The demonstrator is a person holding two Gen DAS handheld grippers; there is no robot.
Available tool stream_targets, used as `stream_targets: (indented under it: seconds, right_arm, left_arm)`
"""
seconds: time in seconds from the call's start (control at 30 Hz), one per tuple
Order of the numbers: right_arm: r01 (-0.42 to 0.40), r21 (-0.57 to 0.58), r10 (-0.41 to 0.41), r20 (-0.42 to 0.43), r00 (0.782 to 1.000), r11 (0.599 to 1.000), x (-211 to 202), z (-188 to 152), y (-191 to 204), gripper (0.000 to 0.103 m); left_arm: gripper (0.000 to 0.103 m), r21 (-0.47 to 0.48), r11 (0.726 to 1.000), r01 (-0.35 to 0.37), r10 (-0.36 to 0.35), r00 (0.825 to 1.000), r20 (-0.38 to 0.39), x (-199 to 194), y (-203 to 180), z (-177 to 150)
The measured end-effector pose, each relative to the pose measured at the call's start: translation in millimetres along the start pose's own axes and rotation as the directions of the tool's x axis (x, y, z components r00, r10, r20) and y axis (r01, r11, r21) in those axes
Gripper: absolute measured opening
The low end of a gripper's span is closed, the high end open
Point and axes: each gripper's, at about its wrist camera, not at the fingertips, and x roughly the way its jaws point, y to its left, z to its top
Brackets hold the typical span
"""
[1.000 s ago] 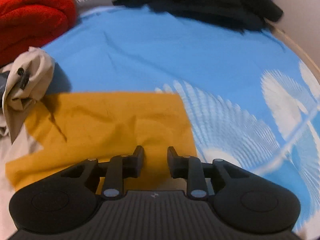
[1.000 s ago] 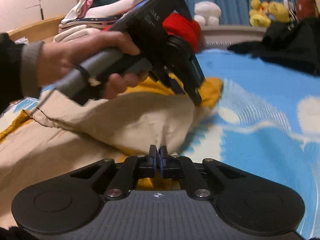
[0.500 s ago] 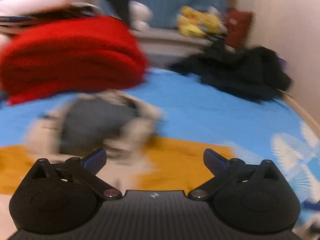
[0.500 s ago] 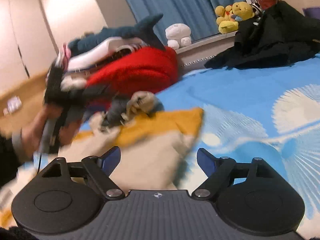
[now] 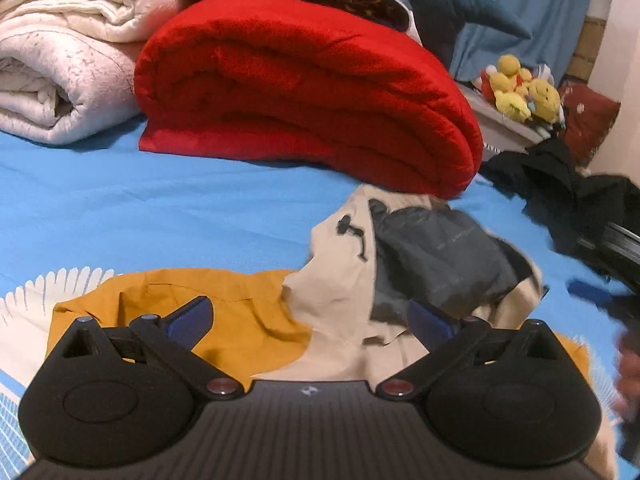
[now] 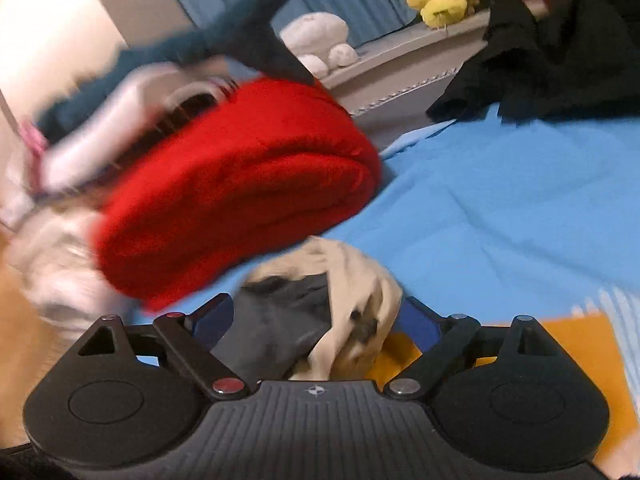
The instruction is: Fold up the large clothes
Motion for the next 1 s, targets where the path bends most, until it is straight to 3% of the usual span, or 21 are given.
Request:
stream_targets:
  seconds: [0.1, 0.13, 0.17, 0.2, 0.23, 0.33, 0.37, 0.43, 0.47, 0.5, 0.53, 0.57, 0.67, 0.73, 0.8, 0.83, 0.9, 0.93, 0.97, 1.0]
  right_arm:
    - [0.166, -0.150, -0.162, 0.036, 0.986, 0.975, 42, -13, 27, 0.097]
    - [0.232, -0.220, -0.225, 0.058, 0.973, 0.947, 54, -19, 36, 0.090]
    - [0.251, -0.268, -0.238, 0.080, 0.968, 0.930, 58, -24, 41, 0.043]
    - [0.241, -0.287, -0.226, 0.084, 0.970, 0.927, 57, -28, 41, 0.012]
    - [0.203, -0.298, -0.196, 0.054, 0.979, 0.933, 55, -32, 39, 0.005]
    - [0.151, -0.350, -0.143, 0.048, 0.989, 0.925, 37, -44, 34, 0.005]
    - [0.133, -0.358, -0.128, 0.038, 0.991, 0.924, 32, -46, 31, 0.005]
    - [0.098, -0.346, -0.097, 0.020, 0.995, 0.933, 24, -48, 22, 0.005]
    - [0.084, -0.346, -0.084, 0.015, 0.996, 0.935, 22, -47, 19, 0.005]
    - [0.079, -0.342, -0.080, 0.012, 0.997, 0.936, 21, -46, 15, 0.005]
    - [0.072, -0.333, -0.074, 0.007, 0.997, 0.940, 20, -45, 11, 0.005]
    - [0.065, -0.324, -0.065, 0.012, 0.998, 0.944, 19, -45, 7, 0.005]
    - [0.000, -0.296, 0.029, 0.094, 0.995, 0.955, 1, -46, -1, 0.005]
    - [-0.114, -0.305, 0.170, 0.165, 0.971, 0.945, -37, -58, -11, 0.005]
    - [-0.189, -0.428, 0.282, 0.166, 0.945, 0.884, -85, -85, -20, 0.005]
    - [-0.202, -0.498, 0.296, 0.116, 0.948, 0.843, -106, -104, -28, 0.008]
    - [-0.218, -0.562, 0.219, -0.066, 0.973, 0.798, -134, -141, -48, 0.034]
    - [-0.195, -0.573, 0.144, -0.133, 0.981, 0.796, -142, -154, -56, 0.070]
    - [-0.150, -0.577, 0.077, -0.148, 0.986, 0.803, -154, -164, -65, 0.081]
    - [-0.123, -0.572, 0.064, -0.122, 0.990, 0.811, -167, -169, -73, 0.079]
  left_arm:
    - [0.103, 0.022, 1.000, -0.006, 0.007, 1.000, -0.016, 14, 11, -5]
    - [0.103, 0.008, 1.000, -0.005, 0.005, 1.000, -0.009, 19, 15, -6]
    - [0.103, -0.012, 1.000, 0.003, -0.003, 1.000, 0.001, 24, 17, -5]
    - [0.103, -0.029, 0.999, 0.017, -0.017, 1.000, 0.008, 28, 17, -1]
    - [0.103, -0.041, 0.998, 0.040, -0.039, 0.999, 0.021, 33, 16, 4]
    - [0.103, -0.047, 0.997, 0.061, -0.057, 0.995, 0.080, 47, -2, 22]
    - [0.103, -0.021, 0.999, 0.047, -0.045, 0.996, 0.075, 56, -10, 26]
    - [0.103, 0.021, 0.999, -0.036, 0.036, 0.999, -0.006, 84, -26, 29]
    - [0.090, 0.015, 0.999, -0.043, 0.044, 0.999, -0.031, 94, -29, 27]
    - [0.067, -0.010, 0.999, -0.040, 0.039, 0.999, -0.023, 99, -30, 23]
    - [0.018, -0.017, 1.000, -0.020, 0.020, 1.000, -0.015, 101, -30, 19]
    - [0.010, -0.022, 1.000, -0.014, 0.014, 1.000, -0.011, 99, -30, 16]
    - [0.009, 0.026, 0.995, 0.096, -0.099, 0.989, 0.106, 57, -24, -3]
    - [0.008, 0.164, 0.973, 0.164, -0.190, 0.969, 0.158, 9, -11, -32]
    - [0.011, 0.295, 0.942, 0.159, -0.211, 0.965, 0.154, -34, 12, -72]
    - [0.018, 0.308, 0.937, 0.163, -0.205, 0.973, 0.108, -45, 24, -88]
    - [0.057, 0.237, 0.950, 0.204, -0.210, 0.978, 0.001, -66, 60, -114]
    - [0.091, 0.188, 0.959, 0.214, -0.214, 0.977, -0.021, -77, 76, -121]
    - [0.100, 0.150, 0.967, 0.204, -0.205, 0.979, -0.004, -87, 89, -124]
    - [0.101, 0.105, 0.978, 0.179, -0.185, 0.981, 0.050, -102, 103, -125]
